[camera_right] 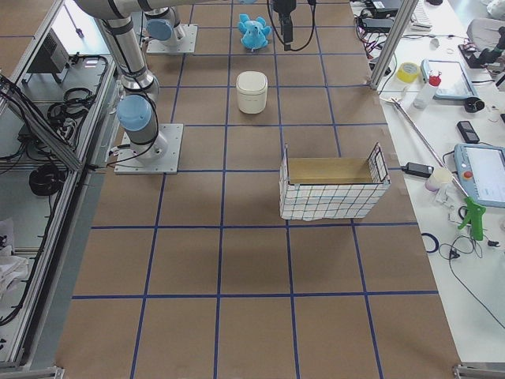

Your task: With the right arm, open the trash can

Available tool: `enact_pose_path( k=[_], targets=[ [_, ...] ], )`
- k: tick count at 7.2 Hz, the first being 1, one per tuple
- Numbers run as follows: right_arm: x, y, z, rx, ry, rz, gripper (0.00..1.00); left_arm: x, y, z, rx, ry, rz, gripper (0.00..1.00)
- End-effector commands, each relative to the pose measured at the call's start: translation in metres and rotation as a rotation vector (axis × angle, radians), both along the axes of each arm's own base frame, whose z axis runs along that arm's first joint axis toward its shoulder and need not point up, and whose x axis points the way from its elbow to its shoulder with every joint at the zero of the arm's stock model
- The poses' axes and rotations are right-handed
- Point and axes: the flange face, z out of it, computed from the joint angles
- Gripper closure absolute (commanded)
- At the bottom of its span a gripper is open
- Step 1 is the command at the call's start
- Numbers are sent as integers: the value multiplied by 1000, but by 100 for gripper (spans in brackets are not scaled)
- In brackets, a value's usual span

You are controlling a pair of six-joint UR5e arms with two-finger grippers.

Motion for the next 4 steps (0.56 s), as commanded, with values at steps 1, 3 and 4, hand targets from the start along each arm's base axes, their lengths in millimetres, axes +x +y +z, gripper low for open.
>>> enact_pose_path(
  k=[1,3,4],
  targets=[
    [1,0,0,2,0,2,0,0,0,0,0,0,0,0],
    [1,0,-1,1,-2,-14,41,0,0,0,0,0,0,0],
    [1,0,-1,1,-9,-40,82,0,0,0,0,0,0,0]
  ],
)
